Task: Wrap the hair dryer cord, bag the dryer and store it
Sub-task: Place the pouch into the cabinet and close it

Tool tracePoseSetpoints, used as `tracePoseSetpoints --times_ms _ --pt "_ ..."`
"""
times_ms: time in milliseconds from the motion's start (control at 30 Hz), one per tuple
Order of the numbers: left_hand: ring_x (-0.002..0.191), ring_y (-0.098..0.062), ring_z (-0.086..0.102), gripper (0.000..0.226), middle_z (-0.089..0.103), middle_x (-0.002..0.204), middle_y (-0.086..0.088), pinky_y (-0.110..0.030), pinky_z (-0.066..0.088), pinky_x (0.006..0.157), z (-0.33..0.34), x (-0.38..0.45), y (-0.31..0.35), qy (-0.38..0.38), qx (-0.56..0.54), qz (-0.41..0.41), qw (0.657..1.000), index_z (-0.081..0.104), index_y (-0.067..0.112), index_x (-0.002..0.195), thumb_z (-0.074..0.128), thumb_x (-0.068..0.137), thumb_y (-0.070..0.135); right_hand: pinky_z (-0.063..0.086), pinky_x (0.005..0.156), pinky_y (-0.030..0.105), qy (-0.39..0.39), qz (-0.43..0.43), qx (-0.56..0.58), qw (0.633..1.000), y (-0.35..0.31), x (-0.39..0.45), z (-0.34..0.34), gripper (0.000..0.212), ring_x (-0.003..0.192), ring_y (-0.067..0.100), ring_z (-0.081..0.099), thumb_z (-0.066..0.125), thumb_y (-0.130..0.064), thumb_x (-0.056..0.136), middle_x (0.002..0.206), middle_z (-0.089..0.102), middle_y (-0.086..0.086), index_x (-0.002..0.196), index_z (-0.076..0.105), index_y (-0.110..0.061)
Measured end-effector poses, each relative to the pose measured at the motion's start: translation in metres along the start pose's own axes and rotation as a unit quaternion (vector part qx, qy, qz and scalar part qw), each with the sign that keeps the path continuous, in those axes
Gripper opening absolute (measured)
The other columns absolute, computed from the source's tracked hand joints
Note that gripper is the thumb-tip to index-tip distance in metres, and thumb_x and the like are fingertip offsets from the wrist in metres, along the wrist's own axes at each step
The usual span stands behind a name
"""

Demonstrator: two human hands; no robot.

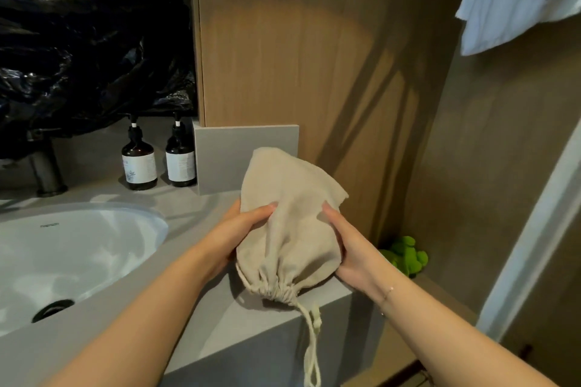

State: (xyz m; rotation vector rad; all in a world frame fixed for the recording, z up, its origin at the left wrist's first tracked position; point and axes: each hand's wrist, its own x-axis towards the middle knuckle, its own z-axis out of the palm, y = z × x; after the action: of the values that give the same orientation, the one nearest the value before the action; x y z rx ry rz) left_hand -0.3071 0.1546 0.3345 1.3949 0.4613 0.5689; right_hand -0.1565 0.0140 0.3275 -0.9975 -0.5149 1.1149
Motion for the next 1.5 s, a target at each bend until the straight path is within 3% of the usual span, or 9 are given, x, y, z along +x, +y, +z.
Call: tracePoseSetpoints --times_ms 100,267,433,500,600,833,1000,1200,1500 --pt "0.105 -0.019 0.070 0.051 0.071 0.120 0.001 -0.039 0.055 0.092 0.024 -0.018 -0.003 -0.026 -0.001 0.014 1.000 0.052 0.028 0.132 0.070 0.086 0.042 0.051 0.093 0.046 -0.009 0.008 0.032 0.999 -0.004 -0.024 -0.006 0.038 0.101 0.031 0.069 0.070 -0.031 0.082 0.110 0.072 0.013 0.115 0.064 -0.015" --pt "0.097 -0.018 0.073 0.048 0.076 0.107 0.001 -0.036 0.058 0.084 0.061 -0.044 -0.011 -0.024 0.025 0.022 0.999 0.063 0.025 0.118 0.069 0.081 0.055 0.055 0.085 0.043 0.005 -0.072 -0.032 0.997 -0.003 -0.057 -0.025 0.058 0.111 0.033 0.064 0.073 -0.029 0.082 0.124 0.064 0.014 0.135 0.049 -0.021" --pt "0.137 -0.014 0.035 0.039 0.028 0.154 0.002 -0.040 0.033 0.114 0.100 -0.054 -0.003 0.112 0.271 0.168 0.941 0.052 0.037 0.108 0.070 0.080 0.056 0.057 0.079 0.037 0.029 -0.197 -0.104 0.974 -0.024 -0.107 -0.048 0.064 0.109 0.026 0.066 0.073 -0.021 0.077 0.122 0.066 0.009 0.135 0.047 -0.020" --pt "0.131 -0.011 0.042 0.031 0.038 0.147 0.005 -0.027 0.040 0.107 0.123 -0.062 0.002 0.088 0.241 0.196 0.946 0.052 0.037 0.112 0.067 0.086 0.045 0.057 0.077 0.034 0.039 -0.224 -0.117 0.967 -0.034 -0.127 -0.055 0.063 0.107 0.025 0.067 0.073 -0.019 0.076 0.121 0.067 0.008 0.134 0.047 -0.019" --pt "0.112 -0.013 0.064 0.047 0.064 0.127 0.005 -0.031 0.054 0.094 0.157 -0.072 0.003 -0.015 0.114 0.158 0.981 0.055 0.026 0.129 0.063 0.088 0.047 0.058 0.077 0.033 0.058 -0.251 -0.121 0.959 -0.046 -0.153 -0.069 0.060 0.106 0.024 0.067 0.071 -0.018 0.075 0.119 0.068 0.008 0.131 0.050 -0.018" --pt "0.107 -0.019 0.069 0.051 0.070 0.121 0.001 -0.044 0.055 0.094 0.236 -0.076 -0.014 -0.122 0.030 0.060 0.990 0.054 0.026 0.131 0.065 0.087 0.049 0.057 0.071 0.029 0.128 -0.269 -0.117 0.947 -0.056 -0.211 -0.128 0.056 0.098 0.020 0.070 0.072 -0.024 0.072 0.113 0.070 0.006 0.125 0.054 -0.020" --pt "0.106 -0.018 0.068 0.041 0.070 0.119 0.004 -0.042 0.055 0.094 0.293 -0.075 -0.042 -0.144 0.044 0.026 0.988 0.055 0.026 0.130 0.062 0.091 0.038 0.055 0.083 0.042 0.197 -0.254 -0.100 0.942 -0.050 -0.239 -0.185 0.073 0.105 0.027 0.068 0.079 -0.034 0.062 0.118 0.068 0.010 0.129 0.053 -0.021" --pt "0.098 -0.014 0.070 0.027 0.072 0.113 0.004 -0.026 0.055 0.076 0.345 -0.068 -0.088 -0.157 0.071 -0.022 0.985 0.060 0.026 0.121 0.055 0.095 0.025 0.056 0.068 0.032 0.259 -0.218 -0.072 0.938 -0.025 -0.258 -0.249 0.059 0.094 0.021 0.070 0.069 -0.027 0.068 0.111 0.070 0.008 0.126 0.054 -0.023" --pt "0.097 -0.019 0.071 0.023 0.074 0.109 -0.001 -0.033 0.057 0.083 0.380 -0.040 -0.175 -0.169 0.097 -0.142 0.970 0.063 0.022 0.116 0.056 0.094 0.024 0.056 0.071 0.032 0.329 -0.155 -0.014 0.931 0.036 -0.248 -0.334 0.047 0.098 0.021 0.070 0.067 -0.019 0.079 0.113 0.071 0.007 0.125 0.056 -0.021"
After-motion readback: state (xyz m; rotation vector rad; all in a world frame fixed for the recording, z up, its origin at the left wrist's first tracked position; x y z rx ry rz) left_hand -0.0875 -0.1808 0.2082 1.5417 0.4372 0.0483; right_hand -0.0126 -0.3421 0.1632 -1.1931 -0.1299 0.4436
